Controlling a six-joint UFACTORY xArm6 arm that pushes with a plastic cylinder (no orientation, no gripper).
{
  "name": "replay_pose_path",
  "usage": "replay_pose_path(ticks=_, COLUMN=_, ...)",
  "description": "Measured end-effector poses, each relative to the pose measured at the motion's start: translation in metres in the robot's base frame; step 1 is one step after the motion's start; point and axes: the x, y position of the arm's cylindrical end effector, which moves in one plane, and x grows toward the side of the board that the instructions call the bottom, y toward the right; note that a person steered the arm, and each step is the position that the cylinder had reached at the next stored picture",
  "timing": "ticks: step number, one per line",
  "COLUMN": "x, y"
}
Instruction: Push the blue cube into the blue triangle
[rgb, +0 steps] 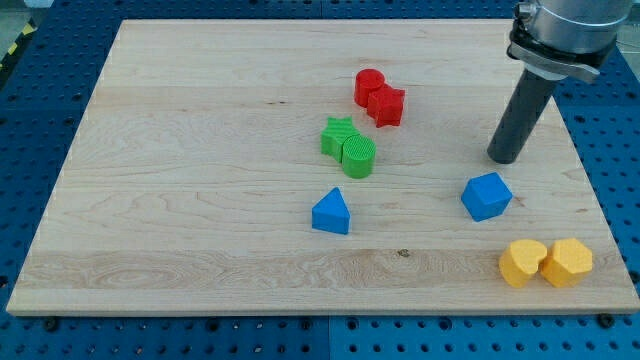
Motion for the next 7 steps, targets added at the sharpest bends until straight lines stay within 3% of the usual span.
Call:
replay_pose_path(ticks=6, x=0.03, y=0.042)
replay_pose_path(ticks=7, x=0.052, y=0.042)
